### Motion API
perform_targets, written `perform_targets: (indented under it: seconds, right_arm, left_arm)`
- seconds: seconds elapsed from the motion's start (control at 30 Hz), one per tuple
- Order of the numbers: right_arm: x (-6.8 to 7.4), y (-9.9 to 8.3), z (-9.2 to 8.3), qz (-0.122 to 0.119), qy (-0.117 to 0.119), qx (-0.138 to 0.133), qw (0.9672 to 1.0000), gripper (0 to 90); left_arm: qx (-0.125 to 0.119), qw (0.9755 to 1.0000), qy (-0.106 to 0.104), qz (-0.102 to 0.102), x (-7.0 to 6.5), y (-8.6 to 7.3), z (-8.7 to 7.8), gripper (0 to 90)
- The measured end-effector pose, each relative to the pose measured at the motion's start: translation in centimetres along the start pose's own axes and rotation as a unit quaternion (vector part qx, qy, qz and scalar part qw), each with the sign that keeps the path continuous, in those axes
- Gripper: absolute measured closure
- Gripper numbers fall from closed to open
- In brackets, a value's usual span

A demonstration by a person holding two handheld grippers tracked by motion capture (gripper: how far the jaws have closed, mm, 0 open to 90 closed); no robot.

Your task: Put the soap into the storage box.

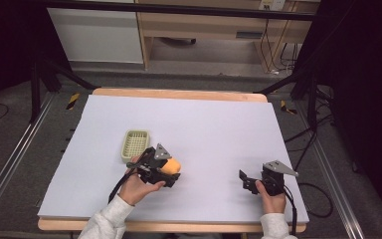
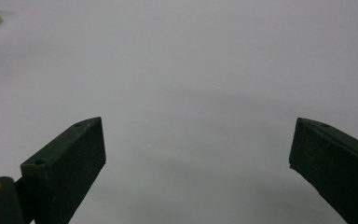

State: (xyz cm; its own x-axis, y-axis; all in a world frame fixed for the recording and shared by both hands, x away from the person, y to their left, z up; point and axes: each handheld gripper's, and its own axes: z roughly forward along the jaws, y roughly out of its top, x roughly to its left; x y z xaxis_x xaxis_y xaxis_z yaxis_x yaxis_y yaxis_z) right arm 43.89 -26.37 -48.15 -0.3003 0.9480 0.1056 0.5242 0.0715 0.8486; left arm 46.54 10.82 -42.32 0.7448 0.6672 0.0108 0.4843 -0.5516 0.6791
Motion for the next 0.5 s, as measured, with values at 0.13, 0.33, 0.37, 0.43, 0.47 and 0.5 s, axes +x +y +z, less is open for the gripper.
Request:
perform_targets:
  seconds: [0.13, 0.33, 0.37, 0.43, 0.47, 0.5]
  right_arm:
    - [0.0, 0.0, 0.0, -0.001, 0.000, -0.001, 1.0000, 4.1]
    - [0.0, 0.0, -0.1, 0.000, 0.002, -0.001, 1.0000, 4.1]
    - [0.0, -0.1, -0.1, 0.000, 0.003, 0.000, 1.0000, 4.1]
    - [0.1, -0.1, -0.1, 0.000, 0.003, 0.000, 1.0000, 4.1]
    - [0.1, -0.1, -0.1, 0.001, 0.003, 0.002, 1.0000, 4.1]
    - [0.1, -0.1, -0.1, 0.002, 0.005, 0.002, 1.0000, 4.0]
  left_arm:
    - [-0.006, 0.9999, 0.006, -0.009, 0.8, -0.4, -0.9, 24.9]
    - [-0.012, 0.9996, 0.014, -0.022, 1.7, -0.7, -1.7, 25.0]
    - [-0.012, 0.9996, 0.015, -0.020, 1.8, -0.7, -1.8, 24.9]
    - [-0.013, 0.9995, 0.018, -0.024, 2.1, -0.7, -1.9, 25.0]
    - [-0.015, 0.9994, 0.019, -0.026, 2.2, -0.8, -2.0, 25.0]
    - [-0.014, 0.9993, 0.021, -0.026, 2.4, -0.8, -2.1, 24.9]
